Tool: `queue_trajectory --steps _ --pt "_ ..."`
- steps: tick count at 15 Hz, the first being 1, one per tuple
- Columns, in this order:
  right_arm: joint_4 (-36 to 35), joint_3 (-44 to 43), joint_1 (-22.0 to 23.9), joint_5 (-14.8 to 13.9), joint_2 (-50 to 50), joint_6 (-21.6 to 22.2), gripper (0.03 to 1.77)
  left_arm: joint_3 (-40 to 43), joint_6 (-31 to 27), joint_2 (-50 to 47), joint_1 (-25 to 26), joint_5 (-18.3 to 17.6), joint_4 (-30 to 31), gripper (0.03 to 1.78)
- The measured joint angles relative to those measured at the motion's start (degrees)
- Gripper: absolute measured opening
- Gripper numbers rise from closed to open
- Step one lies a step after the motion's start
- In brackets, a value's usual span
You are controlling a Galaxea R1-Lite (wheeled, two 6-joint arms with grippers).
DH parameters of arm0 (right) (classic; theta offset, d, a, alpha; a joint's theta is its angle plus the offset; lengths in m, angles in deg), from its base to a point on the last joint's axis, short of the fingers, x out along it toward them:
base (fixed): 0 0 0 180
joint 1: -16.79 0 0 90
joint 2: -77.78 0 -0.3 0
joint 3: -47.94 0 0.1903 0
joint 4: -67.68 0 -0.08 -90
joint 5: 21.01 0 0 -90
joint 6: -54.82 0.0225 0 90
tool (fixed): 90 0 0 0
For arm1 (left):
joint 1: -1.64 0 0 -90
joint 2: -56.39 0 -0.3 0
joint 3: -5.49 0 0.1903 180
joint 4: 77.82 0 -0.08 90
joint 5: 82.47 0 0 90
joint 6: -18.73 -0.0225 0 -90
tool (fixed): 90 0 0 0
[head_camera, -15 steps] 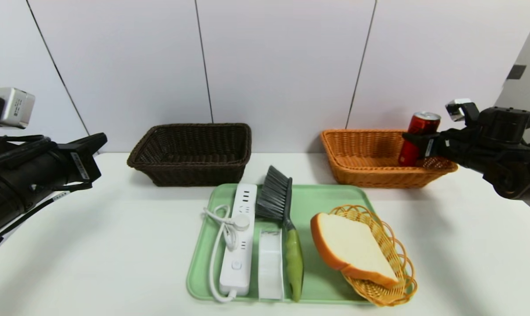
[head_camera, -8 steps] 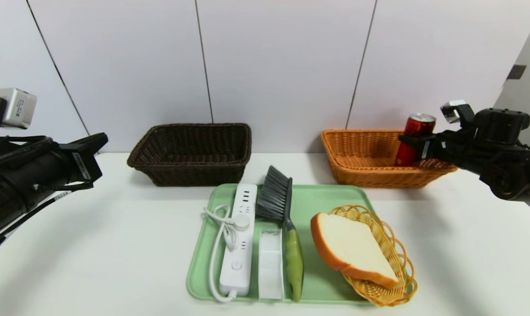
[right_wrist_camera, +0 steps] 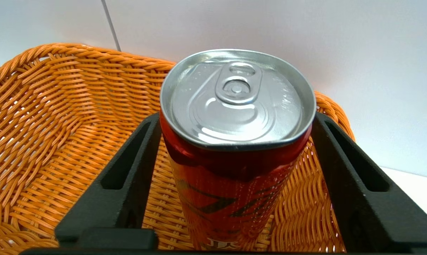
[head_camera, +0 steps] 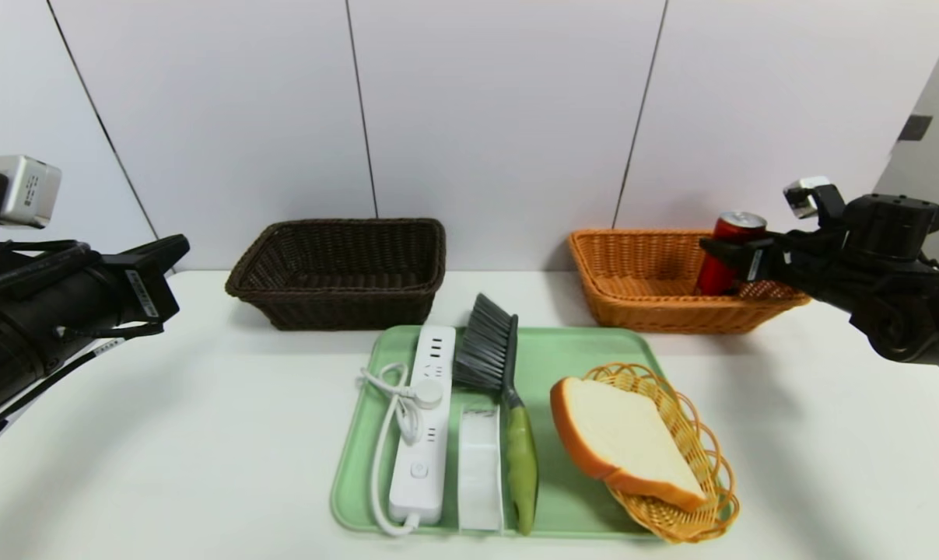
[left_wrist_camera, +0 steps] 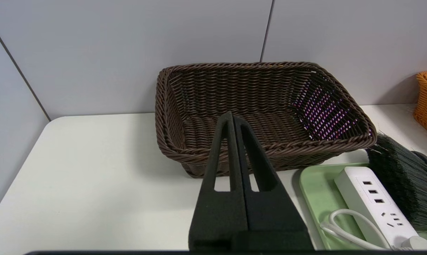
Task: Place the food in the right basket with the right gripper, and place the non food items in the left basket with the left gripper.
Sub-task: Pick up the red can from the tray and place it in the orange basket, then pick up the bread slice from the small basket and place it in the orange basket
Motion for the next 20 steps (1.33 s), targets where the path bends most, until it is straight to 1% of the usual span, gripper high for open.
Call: queue_trajectory --steps 4,6,9,12,14,16,17,20 --pt "1.38 1.95 0.52 -0.66 -3.89 -0.39 1.55 0.00 0.00 -0.11 0.02 0.00 0.00 0.04" --pt "3.11 5.60 0.56 -0.56 -7.67 -0.28 1.59 0.00 0.15 -0.09 0.13 0.06 0.02 0.04" --pt "3.83 11.68 0.99 -0.50 -13.57 -0.20 1.63 0.00 0.20 0.00 0.17 0.06 0.00 0.04" --pt "4.02 17.69 1.51 -0.17 -20.92 0.11 1.65 0.06 0.87 0.02 0.20 0.01 0.02 0.04" --pt "6.00 21.11 1.57 -0.06 -26.90 0.09 1.67 0.06 1.05 0.13 0.20 0.00 0.35 0.04" --pt "11.79 22.69 0.44 0.83 -33.83 -0.06 1.68 0.09 1.02 0.24 0.20 0.00 0.39 0.04" --pt "16.68 22.65 -1.12 1.40 -37.74 -0.26 1.68 0.09 1.05 0.33 0.17 0.01 0.41 0.04" --pt "35.52 18.38 -8.57 2.18 -47.87 -2.43 1.69 0.17 1.05 0.55 0.17 0.09 0.44 0.04"
